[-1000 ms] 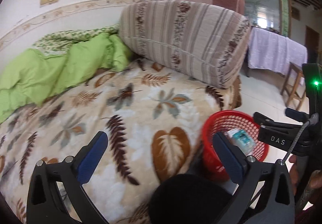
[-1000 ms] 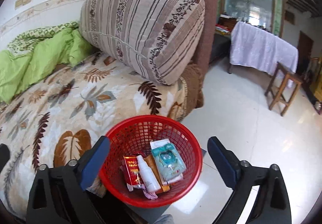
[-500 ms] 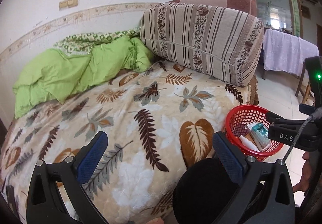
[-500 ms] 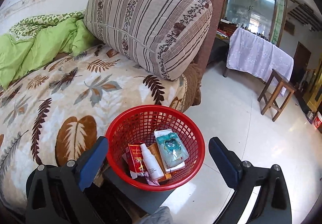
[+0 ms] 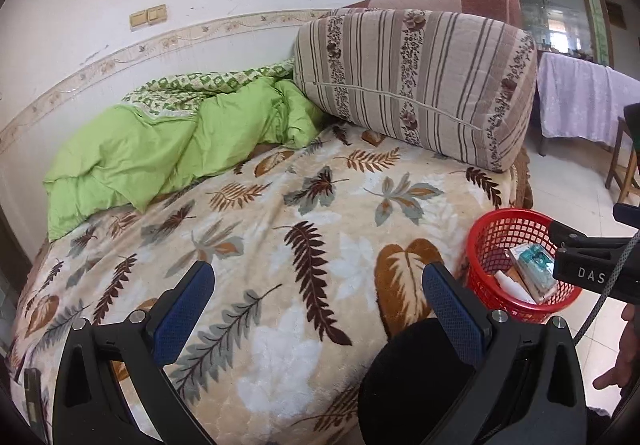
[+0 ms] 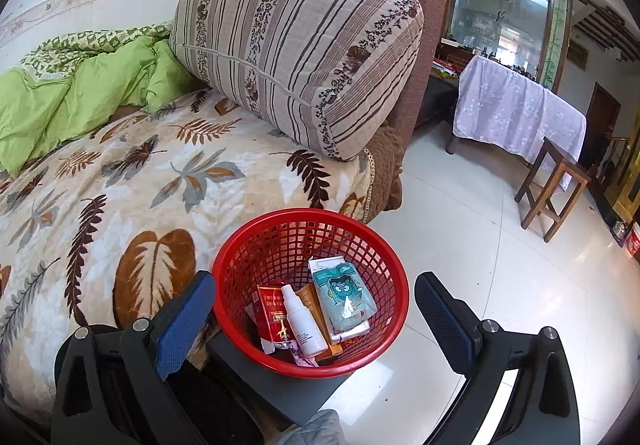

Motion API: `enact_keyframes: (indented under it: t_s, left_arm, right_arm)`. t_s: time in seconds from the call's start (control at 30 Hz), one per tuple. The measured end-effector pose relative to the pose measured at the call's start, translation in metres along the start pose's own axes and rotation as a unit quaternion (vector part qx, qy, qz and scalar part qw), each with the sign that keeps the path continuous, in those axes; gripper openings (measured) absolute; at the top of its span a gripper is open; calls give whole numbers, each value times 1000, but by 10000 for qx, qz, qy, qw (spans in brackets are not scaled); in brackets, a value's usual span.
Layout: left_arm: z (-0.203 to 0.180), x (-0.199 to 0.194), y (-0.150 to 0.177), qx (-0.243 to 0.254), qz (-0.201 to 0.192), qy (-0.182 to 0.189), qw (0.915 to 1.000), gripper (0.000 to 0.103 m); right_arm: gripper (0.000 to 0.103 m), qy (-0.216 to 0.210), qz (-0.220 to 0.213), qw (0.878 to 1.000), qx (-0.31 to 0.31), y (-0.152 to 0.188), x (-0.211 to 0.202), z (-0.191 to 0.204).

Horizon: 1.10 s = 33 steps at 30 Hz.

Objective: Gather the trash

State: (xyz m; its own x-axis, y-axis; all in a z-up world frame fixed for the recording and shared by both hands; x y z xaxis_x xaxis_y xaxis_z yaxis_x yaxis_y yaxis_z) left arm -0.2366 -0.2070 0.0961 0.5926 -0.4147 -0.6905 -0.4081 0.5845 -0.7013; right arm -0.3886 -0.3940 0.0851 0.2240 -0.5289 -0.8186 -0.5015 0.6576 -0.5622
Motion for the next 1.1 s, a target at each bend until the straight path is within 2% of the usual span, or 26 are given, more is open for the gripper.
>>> enact_keyframes:
  t_s: [0.13,0.27,1.1]
  left_arm:
    - [2,0,1,-8,-37,-138,9999,103]
    - [2,0,2,-42,-2,-3,10000,103]
    - [0,4,6,-42,108,29,9999,103]
  right_arm:
    - [100,5,9,10000,3,0,0,0]
    - [100,-12,17,10000,1,1,1,0]
    - [100,-54,27,10000,-15,2,1,3]
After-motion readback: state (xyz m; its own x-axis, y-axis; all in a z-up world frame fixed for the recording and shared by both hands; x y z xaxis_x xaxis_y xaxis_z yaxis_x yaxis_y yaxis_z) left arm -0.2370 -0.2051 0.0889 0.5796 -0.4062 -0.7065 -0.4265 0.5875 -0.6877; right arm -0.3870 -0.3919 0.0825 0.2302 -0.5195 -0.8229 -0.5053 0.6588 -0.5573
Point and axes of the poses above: each gripper's, at about its wrist camera, not at the fingertips, and x roughly the way its jaws point, z to its left, y to its underside, the point moved 7 cm from there along x, roughly the way its jaws point, and after that the axes turned 15 degrees about z, right-handed, at the moved point
